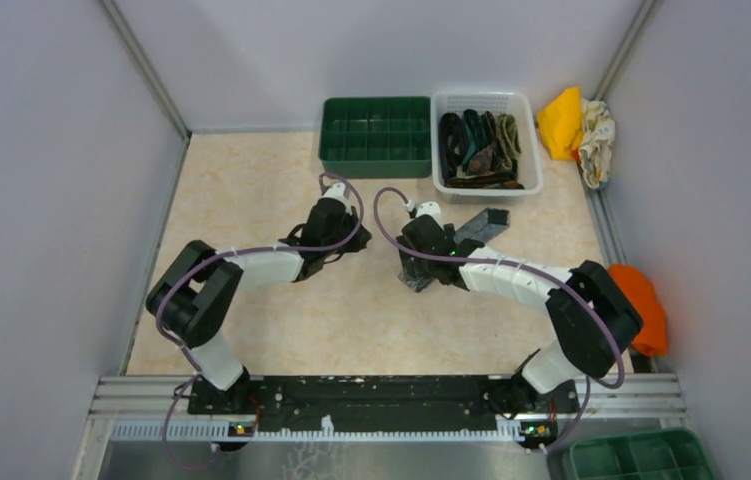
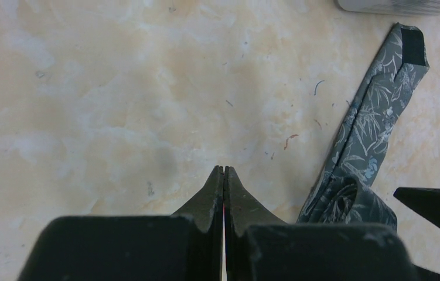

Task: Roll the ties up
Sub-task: Roll the tie at the center of the board.

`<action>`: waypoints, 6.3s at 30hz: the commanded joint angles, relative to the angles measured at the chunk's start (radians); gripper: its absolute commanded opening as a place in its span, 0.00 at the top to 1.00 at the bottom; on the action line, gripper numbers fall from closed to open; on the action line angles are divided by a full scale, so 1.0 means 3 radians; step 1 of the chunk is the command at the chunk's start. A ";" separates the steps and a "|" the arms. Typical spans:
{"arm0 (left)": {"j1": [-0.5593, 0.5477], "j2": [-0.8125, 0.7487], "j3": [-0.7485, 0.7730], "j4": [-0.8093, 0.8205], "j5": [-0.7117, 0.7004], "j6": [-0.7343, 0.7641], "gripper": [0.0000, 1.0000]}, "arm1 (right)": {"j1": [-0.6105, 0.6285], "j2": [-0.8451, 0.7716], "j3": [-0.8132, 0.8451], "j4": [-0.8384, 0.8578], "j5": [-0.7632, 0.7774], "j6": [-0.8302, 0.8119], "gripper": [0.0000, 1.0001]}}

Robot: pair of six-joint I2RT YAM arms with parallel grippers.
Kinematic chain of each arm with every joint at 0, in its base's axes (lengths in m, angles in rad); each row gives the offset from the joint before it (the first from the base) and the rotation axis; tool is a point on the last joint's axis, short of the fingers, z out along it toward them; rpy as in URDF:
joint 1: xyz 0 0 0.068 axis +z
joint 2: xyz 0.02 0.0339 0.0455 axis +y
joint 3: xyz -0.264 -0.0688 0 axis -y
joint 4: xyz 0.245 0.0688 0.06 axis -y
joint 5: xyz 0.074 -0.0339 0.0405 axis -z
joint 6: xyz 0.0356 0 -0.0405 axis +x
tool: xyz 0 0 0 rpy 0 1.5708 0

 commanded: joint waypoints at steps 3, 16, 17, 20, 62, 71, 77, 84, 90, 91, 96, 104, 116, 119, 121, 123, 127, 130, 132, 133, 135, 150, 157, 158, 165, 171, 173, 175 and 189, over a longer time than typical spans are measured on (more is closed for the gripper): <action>-0.0043 0.0191 0.0197 0.0214 0.0311 0.0093 1.00 | -0.0162 0.0168 0.0219 -0.0098 0.0638 -0.0113 0.24; -0.0062 -0.0315 -0.0197 0.0118 -0.0321 -0.0010 1.00 | -0.0050 -0.0399 0.0073 0.0088 0.0597 -0.0283 0.24; -0.0061 -0.0289 -0.0189 0.0181 -0.0311 0.0024 1.00 | -0.0053 -0.0425 0.0083 -0.0006 0.0604 -0.0214 0.24; -0.0054 -0.0004 0.0116 0.0213 -0.0057 0.0037 1.00 | -0.0052 -0.0556 -0.0023 -0.0155 0.0590 0.0022 0.27; -0.0360 0.1048 0.0496 0.0102 0.1372 0.0511 1.00 | 0.0567 0.0662 0.0070 0.0667 -0.0377 0.0371 1.00; -0.0357 0.0856 0.0354 -0.0121 0.0952 0.0445 1.00 | 0.0655 0.0497 0.0021 0.0439 -0.0208 0.0415 1.00; -0.0356 0.0869 0.0636 -0.0458 0.0828 0.0465 1.00 | 0.0656 -0.0103 -0.0196 -0.0058 0.0244 0.0652 0.80; -0.0361 0.0791 0.0285 -0.0264 0.1050 0.0310 1.00 | 0.0649 -0.0443 -0.0395 -0.0369 0.0344 0.0868 0.66; -0.0360 0.0627 -0.0029 -0.0124 0.1124 0.0166 1.00 | 0.0652 -0.0771 -0.0510 -0.0341 0.0436 0.0813 0.64; -0.0360 0.0585 -0.0049 -0.0127 0.1139 0.0147 1.00 | 0.0652 -0.0819 -0.0516 -0.0337 0.0460 0.0772 0.61; -0.0360 0.0316 -0.0092 -0.0190 0.1184 0.0060 1.00 | 0.0671 -0.0878 -0.0462 -0.0354 0.0468 0.0554 0.60; -0.0109 -0.0556 -0.0046 -0.1379 -0.0973 -0.0672 1.00 | 0.1159 -0.0792 -0.0086 -0.0492 0.0845 0.0226 0.54; 0.0133 -0.2389 -0.1037 -0.1503 -0.1751 -0.1115 1.00 | 0.1634 0.0104 0.0573 -0.0455 0.1022 -0.0272 0.34; 0.0139 -0.2531 -0.1083 -0.1510 -0.1831 -0.1020 1.00 | 0.1642 0.0261 0.0632 -0.0397 0.1042 -0.0323 0.28; 0.0137 -0.2553 -0.1070 -0.1529 -0.1854 -0.0972 1.00 | 0.1643 0.0356 0.0646 -0.0364 0.1062 -0.0349 0.24; 0.0142 -0.2547 -0.1058 -0.1537 -0.1846 -0.0957 1.00 | 0.1639 0.0457 0.0663 -0.0339 0.1145 -0.0357 0.19; 0.0149 -0.2516 -0.1094 -0.1454 -0.1789 -0.0921 1.00 | 0.1627 0.0647 0.0678 -0.0313 0.1242 -0.0356 0.18; 0.0152 -0.2469 -0.1104 -0.1433 -0.1777 -0.0908 1.00 | 0.1597 0.0735 0.0646 -0.0268 0.1210 -0.0334 0.18; 0.0156 -0.2454 -0.1103 -0.1409 -0.1760 -0.0883 1.00 | 0.1548 0.0775 0.0620 -0.0292 0.1248 -0.0301 0.18; 0.0154 -0.2440 -0.1103 -0.1390 -0.1748 -0.0866 1.00 | 0.1494 0.0776 0.0599 -0.0304 0.1258 -0.0281 0.18; 0.0159 -0.2421 -0.1098 -0.1358 -0.1727 -0.0842 1.00 | 0.1409 0.0739 0.0542 -0.0303 0.1247 -0.0263 0.18; 0.0169 -0.2287 -0.1052 -0.1233 -0.1618 -0.0762 1.00 | 0.1031 0.0688 0.0346 -0.0277 0.1130 -0.0078 0.23; 0.0171 -0.2295 -0.1068 -0.1184 -0.1566 -0.0699 1.00 | 0.0783 0.0801 0.0405 -0.0332 0.1094 0.0008 0.33; 0.0172 -0.2288 -0.1067 -0.1182 -0.1548 -0.0696 1.00 | 0.0745 0.0811 0.0406 -0.0323 0.1062 0.0002 0.35; 0.0172 -0.2306 -0.1055 -0.1040 -0.1474 -0.0627 1.00 | 0.0583 0.0743 0.0427 -0.0172 0.0782 -0.0125 0.49; 0.0175 -0.2455 -0.0996 -0.1119 -0.1493 -0.0494 1.00 | 0.0578 0.0582 0.0575 -0.0122 -0.0199 -0.0105 0.56; 0.0178 -0.2503 -0.0970 -0.1141 -0.1492 -0.0419 1.00 | 0.0580 0.0565 0.0627 -0.0099 -0.0581 -0.0027 0.57; 0.0183 -0.2554 -0.0938 -0.1145 -0.1463 -0.0357 1.00 | 0.0577 0.0546 0.0652 -0.0020 -0.0935 0.0071 0.56; 0.0241 -0.2224 -0.0665 -0.1074 -0.1069 -0.0122 1.00 | 0.0111 0.0959 0.0581 0.0817 -0.3002 0.0579 0.57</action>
